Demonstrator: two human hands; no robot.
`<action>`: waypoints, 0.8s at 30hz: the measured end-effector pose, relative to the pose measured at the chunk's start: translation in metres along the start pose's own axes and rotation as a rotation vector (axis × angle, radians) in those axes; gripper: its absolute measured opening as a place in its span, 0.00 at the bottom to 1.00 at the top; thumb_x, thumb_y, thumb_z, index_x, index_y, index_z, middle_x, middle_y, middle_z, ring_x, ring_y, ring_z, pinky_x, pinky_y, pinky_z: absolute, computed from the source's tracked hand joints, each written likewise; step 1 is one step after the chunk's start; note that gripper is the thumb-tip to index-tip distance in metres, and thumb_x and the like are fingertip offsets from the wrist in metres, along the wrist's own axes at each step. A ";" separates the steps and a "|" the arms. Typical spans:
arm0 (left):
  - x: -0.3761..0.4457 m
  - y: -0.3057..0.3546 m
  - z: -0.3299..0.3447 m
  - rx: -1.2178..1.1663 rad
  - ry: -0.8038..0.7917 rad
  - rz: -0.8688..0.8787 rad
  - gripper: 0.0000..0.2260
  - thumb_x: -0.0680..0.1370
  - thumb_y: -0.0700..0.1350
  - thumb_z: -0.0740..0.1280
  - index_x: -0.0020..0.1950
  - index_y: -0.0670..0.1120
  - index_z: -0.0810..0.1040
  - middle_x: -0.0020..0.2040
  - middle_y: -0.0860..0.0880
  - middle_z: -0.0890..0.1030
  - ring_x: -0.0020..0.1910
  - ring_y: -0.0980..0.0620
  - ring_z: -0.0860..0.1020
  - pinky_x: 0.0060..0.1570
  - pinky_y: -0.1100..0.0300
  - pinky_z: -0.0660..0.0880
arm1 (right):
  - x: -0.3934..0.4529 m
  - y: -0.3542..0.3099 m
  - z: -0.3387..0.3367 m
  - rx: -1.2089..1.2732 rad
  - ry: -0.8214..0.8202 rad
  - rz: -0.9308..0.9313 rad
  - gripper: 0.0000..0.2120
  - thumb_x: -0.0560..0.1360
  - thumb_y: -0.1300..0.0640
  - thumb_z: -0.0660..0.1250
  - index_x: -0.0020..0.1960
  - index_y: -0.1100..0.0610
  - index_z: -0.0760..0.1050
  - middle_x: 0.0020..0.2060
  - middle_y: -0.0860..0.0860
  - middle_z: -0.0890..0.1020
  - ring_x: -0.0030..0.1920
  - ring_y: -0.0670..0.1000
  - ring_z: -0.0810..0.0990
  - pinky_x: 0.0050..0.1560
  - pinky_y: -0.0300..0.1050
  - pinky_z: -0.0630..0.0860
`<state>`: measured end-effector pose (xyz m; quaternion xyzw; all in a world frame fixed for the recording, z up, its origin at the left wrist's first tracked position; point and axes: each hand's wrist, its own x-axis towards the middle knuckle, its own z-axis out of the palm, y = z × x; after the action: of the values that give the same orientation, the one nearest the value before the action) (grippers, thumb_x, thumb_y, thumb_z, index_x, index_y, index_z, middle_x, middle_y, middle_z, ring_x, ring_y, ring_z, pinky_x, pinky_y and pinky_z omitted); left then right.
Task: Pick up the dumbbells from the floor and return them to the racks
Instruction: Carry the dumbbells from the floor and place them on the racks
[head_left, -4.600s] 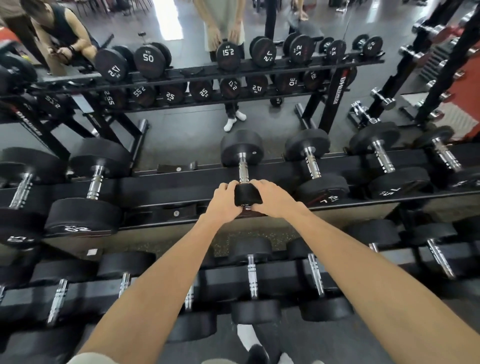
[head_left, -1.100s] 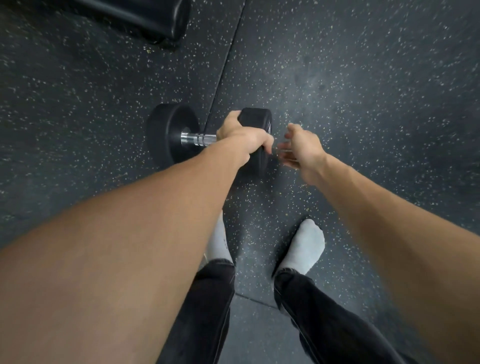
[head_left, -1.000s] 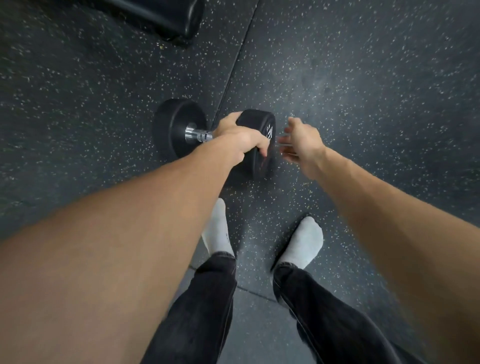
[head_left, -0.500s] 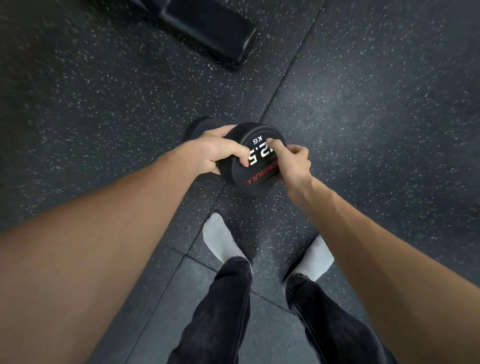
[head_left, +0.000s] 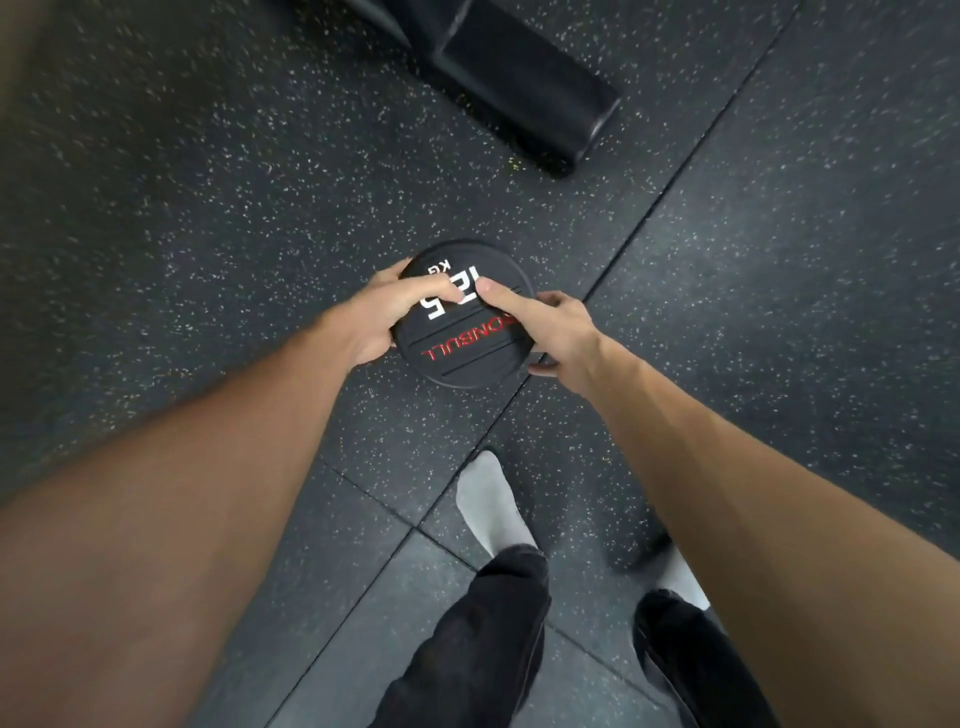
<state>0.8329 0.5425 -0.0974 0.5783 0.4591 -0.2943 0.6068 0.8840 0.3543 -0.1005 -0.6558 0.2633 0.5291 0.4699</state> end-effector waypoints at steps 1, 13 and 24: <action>0.003 -0.005 -0.006 -0.041 -0.013 0.013 0.17 0.74 0.45 0.77 0.63 0.50 0.82 0.53 0.47 0.89 0.58 0.44 0.85 0.51 0.52 0.84 | 0.003 -0.003 0.003 -0.003 -0.014 0.003 0.43 0.65 0.35 0.80 0.72 0.53 0.69 0.60 0.49 0.81 0.59 0.52 0.81 0.66 0.58 0.78; 0.003 0.006 0.006 -0.225 0.005 -0.152 0.24 0.79 0.67 0.62 0.48 0.48 0.85 0.44 0.45 0.88 0.42 0.46 0.85 0.47 0.52 0.82 | 0.016 -0.008 0.022 0.202 -0.043 0.051 0.37 0.62 0.43 0.85 0.65 0.56 0.79 0.50 0.55 0.90 0.43 0.55 0.90 0.37 0.51 0.85; -0.059 -0.040 0.013 -0.350 0.131 -0.178 0.24 0.74 0.67 0.60 0.49 0.49 0.84 0.47 0.44 0.88 0.43 0.45 0.85 0.45 0.53 0.81 | -0.021 0.005 0.025 -0.058 -0.131 0.087 0.40 0.56 0.42 0.86 0.64 0.57 0.82 0.52 0.55 0.89 0.51 0.58 0.89 0.56 0.59 0.85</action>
<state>0.7769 0.5133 -0.0630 0.4390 0.5911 -0.2242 0.6385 0.8626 0.3710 -0.0818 -0.6209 0.2447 0.5983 0.4434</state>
